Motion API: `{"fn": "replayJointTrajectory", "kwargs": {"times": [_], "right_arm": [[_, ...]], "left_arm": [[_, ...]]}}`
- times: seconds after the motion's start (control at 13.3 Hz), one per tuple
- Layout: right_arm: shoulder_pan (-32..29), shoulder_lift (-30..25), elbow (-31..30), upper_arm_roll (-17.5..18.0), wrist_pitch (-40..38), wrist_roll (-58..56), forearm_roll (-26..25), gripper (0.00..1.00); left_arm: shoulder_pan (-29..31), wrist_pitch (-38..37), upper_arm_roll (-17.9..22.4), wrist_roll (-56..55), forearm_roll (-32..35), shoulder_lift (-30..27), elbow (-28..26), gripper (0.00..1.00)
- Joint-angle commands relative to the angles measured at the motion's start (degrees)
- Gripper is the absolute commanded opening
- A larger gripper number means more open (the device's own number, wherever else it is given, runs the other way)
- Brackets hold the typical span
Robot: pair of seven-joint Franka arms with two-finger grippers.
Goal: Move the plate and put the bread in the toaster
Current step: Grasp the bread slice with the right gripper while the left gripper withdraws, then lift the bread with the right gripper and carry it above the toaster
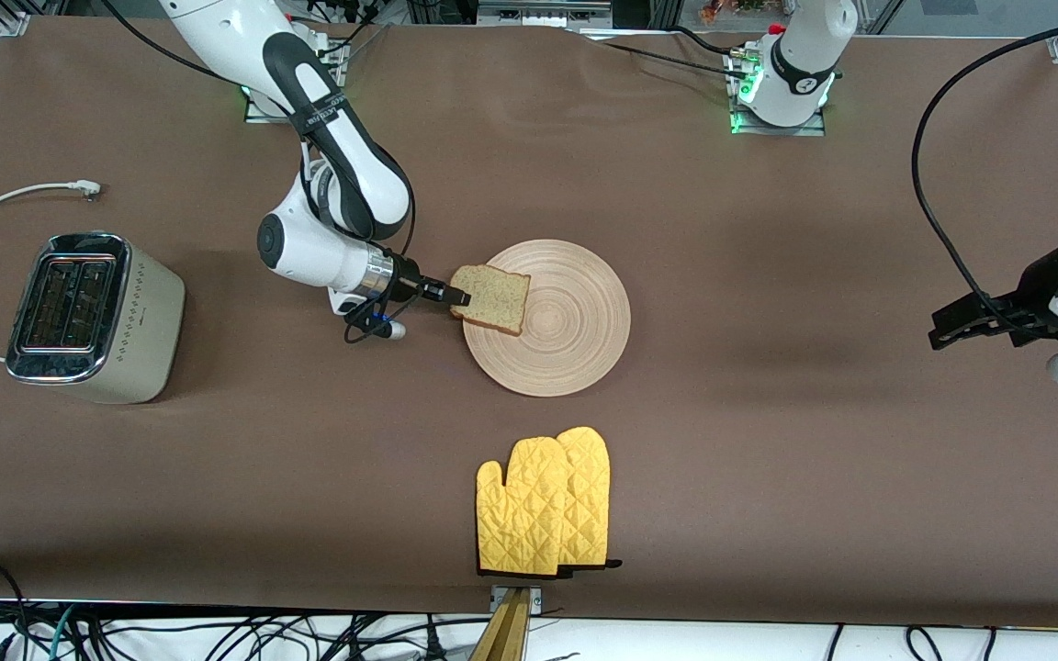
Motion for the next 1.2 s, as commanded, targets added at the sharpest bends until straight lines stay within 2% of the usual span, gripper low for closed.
{"fn": "replayJointTrajectory", "kwargs": {"times": [0.0,0.08,0.15,0.38,0.53,0.68,0.75,0.9,1.13], "right_arm": [[0.80,-0.02,0.73,-0.28,0.38,-0.94,1.27,0.04],[0.97,-0.02,0.91,-0.28,0.46,-0.94,1.27,0.00],[1.06,-0.02,1.17,-0.28,0.38,-0.68,1.27,0.00],[1.50,-0.46,2.05,-0.28,0.29,-0.15,1.27,0.00],[1.42,-1.60,2.05,-0.45,-0.24,-0.15,0.84,0.00],[1.24,-3.61,2.05,-1.16,-2.07,-0.15,0.22,0.00],[1.24,-4.93,2.05,-3.16,-4.17,-0.15,-1.35,0.00],[1.24,-7.74,3.01,-8.34,-12.06,-0.15,-7.66,0.00],[1.15,-9.34,10.90,-19.93,-30.59,-0.15,-20.21,0.00]], "left_arm": [[0.11,6.73,-0.63,-0.72,0.33,-8.56,-13.59,1.00],[0.02,13.58,-0.63,-0.80,-0.46,-13.74,-22.81,1.00],[0.02,16.61,-0.71,-0.72,-0.73,-16.84,-27.69,1.00],[0.02,15.07,-0.63,-0.63,-0.65,-16.87,-27.13,1.00],[0.02,8.67,-0.63,-0.63,-0.56,-16.69,-25.02,1.00],[0.11,7.85,-0.54,-0.45,-0.56,-16.78,-24.66,1.00],[0.02,7.85,-0.54,-0.28,-0.64,-16.78,-24.66,1.00],[0.02,7.76,-0.54,-0.28,-0.82,-16.69,-24.66,1.00],[-0.42,7.76,-0.63,-0.63,-0.82,-16.60,-24.57,1.00]]}}
